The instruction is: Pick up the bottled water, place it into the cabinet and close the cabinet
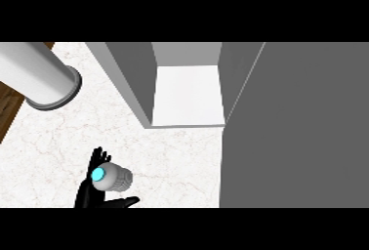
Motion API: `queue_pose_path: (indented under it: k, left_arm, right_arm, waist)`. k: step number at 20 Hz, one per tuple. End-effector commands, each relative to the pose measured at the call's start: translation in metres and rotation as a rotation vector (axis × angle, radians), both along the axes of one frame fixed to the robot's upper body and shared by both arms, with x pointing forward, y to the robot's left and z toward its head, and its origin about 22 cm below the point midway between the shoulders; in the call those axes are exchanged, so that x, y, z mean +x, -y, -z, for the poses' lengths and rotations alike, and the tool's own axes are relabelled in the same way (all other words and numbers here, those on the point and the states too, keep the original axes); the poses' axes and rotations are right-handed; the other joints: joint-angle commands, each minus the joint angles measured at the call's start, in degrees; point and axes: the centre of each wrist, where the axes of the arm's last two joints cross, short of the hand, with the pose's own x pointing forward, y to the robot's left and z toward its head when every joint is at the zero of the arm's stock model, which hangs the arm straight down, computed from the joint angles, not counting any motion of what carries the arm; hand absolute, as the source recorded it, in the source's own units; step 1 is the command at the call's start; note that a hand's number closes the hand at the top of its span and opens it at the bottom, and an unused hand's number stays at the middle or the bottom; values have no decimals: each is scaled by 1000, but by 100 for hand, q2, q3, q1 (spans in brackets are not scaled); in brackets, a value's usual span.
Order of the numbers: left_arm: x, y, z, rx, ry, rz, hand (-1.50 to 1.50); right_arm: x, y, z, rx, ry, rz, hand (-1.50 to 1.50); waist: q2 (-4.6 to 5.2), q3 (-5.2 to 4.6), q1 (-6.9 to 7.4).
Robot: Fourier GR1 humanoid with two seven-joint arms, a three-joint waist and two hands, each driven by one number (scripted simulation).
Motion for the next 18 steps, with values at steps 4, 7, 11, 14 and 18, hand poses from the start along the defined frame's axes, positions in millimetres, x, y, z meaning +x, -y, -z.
queue_pose_path:
  k: [4, 7, 11, 14, 18]
  left_arm:
    - [3, 15, 16, -150, 58, 13, 150]
    - [21, 4, 10, -223, 121, -1, 150]
    - [32, 16, 8, -205, 107, 51, 150]
    - [19, 18, 14, -186, 171, 29, 150]
    - [40, -41, -4, -139, 235, 37, 150]
  right_arm:
    - [-9, -19, -39, 60, 88, -38, -150]
    - [-14, -10, -41, 37, 93, -36, -150]
    - [-15, -9, -47, 31, 84, -52, -150]
    - [-27, -20, -50, 15, 68, -34, -150]
    - [-21, -7, -44, 5, 82, -26, -150]
  waist:
    - [4, 2, 50]
    - [0, 2, 21]
    - [4, 8, 46]
    - [-13, 7, 17]
    - [-6, 6, 22]
